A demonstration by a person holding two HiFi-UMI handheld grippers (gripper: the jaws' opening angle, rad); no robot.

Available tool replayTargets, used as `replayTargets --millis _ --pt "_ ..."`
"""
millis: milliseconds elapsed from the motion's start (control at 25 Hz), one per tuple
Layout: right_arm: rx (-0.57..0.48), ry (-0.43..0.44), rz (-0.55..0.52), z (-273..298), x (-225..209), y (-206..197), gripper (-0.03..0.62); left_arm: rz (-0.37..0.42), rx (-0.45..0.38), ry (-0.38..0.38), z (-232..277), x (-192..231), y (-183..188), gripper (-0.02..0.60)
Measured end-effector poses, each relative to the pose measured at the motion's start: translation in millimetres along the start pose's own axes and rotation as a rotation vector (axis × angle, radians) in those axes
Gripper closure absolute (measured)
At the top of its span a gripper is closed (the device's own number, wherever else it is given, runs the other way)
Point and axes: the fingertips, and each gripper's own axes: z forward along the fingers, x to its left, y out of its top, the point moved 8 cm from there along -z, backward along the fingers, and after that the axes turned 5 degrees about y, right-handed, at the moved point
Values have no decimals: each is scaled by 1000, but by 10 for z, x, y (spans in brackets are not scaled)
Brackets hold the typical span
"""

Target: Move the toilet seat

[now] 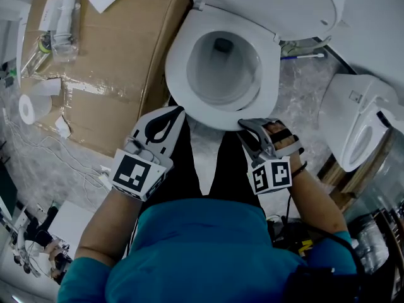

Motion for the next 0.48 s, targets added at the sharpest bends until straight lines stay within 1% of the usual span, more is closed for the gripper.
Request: replayTargets --millis 480 --pt "-20 -60 29 -192 -131 35 516 4 -31 -3 11 6 139 581"
